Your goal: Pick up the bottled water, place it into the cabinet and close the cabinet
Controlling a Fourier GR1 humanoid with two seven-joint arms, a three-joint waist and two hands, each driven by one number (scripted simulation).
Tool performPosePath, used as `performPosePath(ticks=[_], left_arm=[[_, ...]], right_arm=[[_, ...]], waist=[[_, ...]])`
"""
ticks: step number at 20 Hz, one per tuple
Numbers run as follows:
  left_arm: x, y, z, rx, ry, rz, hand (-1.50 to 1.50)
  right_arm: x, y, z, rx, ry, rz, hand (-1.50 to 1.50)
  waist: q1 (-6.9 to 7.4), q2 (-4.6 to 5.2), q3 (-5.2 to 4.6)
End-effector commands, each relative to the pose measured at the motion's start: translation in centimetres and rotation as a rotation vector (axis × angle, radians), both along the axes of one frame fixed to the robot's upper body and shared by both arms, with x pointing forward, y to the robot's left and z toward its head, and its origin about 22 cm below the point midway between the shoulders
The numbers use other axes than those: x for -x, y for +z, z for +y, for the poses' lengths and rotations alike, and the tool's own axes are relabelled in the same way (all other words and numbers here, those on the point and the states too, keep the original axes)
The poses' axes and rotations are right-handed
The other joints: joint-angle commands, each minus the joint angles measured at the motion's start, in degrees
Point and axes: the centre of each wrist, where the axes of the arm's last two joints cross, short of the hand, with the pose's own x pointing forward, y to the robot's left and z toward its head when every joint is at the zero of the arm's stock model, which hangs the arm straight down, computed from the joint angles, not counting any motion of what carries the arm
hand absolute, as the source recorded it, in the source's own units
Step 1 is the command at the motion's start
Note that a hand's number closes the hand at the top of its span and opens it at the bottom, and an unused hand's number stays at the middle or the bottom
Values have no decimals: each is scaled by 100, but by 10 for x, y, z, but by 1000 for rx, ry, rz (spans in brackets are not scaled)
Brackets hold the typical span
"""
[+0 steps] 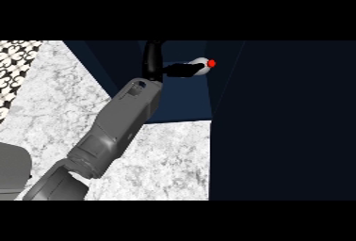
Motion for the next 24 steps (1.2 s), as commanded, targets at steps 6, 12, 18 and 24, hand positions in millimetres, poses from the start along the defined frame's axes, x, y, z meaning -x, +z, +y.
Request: performPosePath(ticks=[6, 12, 18, 24], left_arm=[[-4, 18, -12, 104, -84, -70, -150], [0, 22, -13, 255, -235, -93, -150], [20, 14, -21, 282, -297, -77, -150], [52, 0, -27, 368, -368, -42, -150]], right_arm=[[-3, 14, -2, -3, 28, -32, -150], [-1, 24, 8, -12, 1, -52, -150], [4, 28, 17, -5, -2, -40, -150], [-1, 30, 18, -11, 22, -21, -150]], waist=[[65, -34, 1], [217, -96, -1], [318, -171, 1], [336, -154, -1]])
